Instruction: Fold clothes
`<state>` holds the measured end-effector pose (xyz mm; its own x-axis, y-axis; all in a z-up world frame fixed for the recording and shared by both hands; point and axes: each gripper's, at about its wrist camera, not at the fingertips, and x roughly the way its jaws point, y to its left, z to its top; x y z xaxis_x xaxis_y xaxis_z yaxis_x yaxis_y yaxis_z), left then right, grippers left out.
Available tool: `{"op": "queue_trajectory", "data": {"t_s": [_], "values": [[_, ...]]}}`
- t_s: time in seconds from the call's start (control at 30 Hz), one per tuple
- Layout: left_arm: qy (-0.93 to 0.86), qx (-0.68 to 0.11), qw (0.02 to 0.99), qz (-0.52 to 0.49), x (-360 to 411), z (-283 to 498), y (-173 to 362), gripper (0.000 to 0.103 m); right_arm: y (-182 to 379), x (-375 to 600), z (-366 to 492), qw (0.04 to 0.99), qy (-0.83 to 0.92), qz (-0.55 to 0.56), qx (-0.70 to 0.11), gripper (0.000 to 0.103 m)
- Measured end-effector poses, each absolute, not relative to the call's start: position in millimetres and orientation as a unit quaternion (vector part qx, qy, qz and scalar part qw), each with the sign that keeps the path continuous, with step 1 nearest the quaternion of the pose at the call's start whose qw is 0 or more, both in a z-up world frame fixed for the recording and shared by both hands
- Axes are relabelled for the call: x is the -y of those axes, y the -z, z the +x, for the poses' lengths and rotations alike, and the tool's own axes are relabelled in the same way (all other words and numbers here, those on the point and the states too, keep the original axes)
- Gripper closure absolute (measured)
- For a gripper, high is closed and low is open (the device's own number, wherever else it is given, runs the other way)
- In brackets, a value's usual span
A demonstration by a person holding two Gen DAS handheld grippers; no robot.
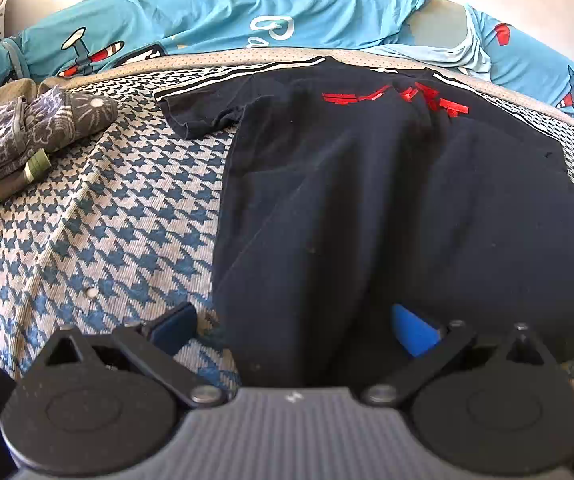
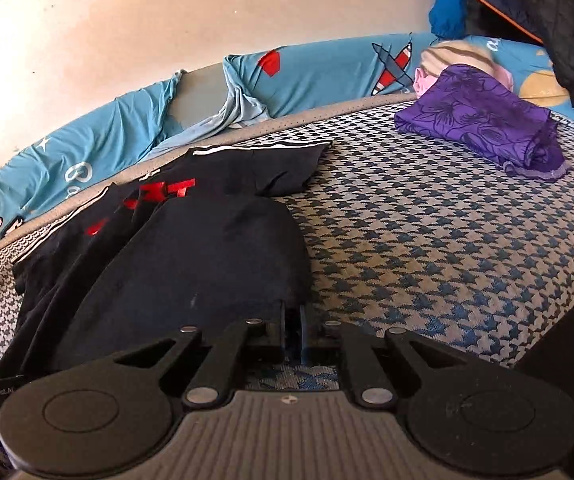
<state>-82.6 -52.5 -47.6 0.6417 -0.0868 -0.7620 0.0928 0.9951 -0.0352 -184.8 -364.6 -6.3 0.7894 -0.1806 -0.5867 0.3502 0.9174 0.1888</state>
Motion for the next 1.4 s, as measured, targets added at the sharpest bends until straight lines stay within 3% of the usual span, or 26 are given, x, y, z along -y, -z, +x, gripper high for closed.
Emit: {"op": "queue_trajectory", "data": {"t_s": [0.17, 0.43, 1.4], "values": [[0.049, -0.42, 0.906, 0.005, 52, -83, 48, 0.0, 0, 355, -191, 0.946, 0.146, 0.115, -0.265, 0.074], [0.048, -0.42, 0.906, 0.005, 54, -83, 48, 0.0, -5, 343, -191, 0.954, 0.142, 0.091, -0.249, 0.067], [0.048, -0.421, 0.906, 0.008, 53, -85, 48, 0.0, 8, 334, -183, 0.941, 0.119, 0.092, -0.304, 0.055]]}}
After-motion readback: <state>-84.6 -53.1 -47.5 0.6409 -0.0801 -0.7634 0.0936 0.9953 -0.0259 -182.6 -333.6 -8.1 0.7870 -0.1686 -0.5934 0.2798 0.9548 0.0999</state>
